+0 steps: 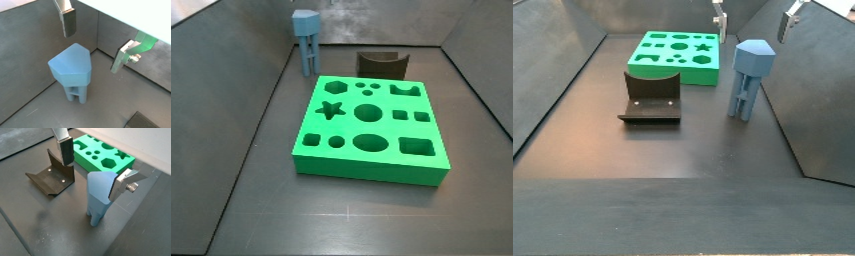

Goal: Pick up the 3 prong object. Move up. Move to above the board. Insert the 3 prong object.
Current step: Pick up the 3 prong object.

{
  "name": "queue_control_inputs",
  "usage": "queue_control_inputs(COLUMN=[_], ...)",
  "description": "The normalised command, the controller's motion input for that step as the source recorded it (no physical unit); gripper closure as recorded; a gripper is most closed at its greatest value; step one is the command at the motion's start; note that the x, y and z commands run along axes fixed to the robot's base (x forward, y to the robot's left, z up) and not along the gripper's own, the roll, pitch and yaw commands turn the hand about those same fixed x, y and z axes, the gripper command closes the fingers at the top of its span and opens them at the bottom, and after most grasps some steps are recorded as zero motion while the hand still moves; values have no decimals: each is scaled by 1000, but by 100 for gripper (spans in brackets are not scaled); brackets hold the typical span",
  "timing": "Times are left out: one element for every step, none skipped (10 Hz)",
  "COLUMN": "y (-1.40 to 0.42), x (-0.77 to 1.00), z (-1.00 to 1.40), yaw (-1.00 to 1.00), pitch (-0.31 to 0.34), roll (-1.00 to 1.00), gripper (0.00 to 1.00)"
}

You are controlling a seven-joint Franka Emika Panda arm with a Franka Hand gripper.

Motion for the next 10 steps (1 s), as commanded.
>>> queue_control_inputs(y=[-189,-131,-140,-143,-134,-169,-183,-191,-114,0], x=[-180,-154,-160,-146,-151,-131,-100,-69,-80,-89], z=[-174,-169,-143,-120,-157,-143,-200,-231,-266,-249], yaw=[69,111,114,89,91,86,51,29,0,0], pitch=[-113,-100,-103,-109,-104,-116,-146,-161,-164,-149], roll=[27,29,3,16,44,17,9,9,10,9], gripper=[0,0,0,0,0,0,0,0,0,0])
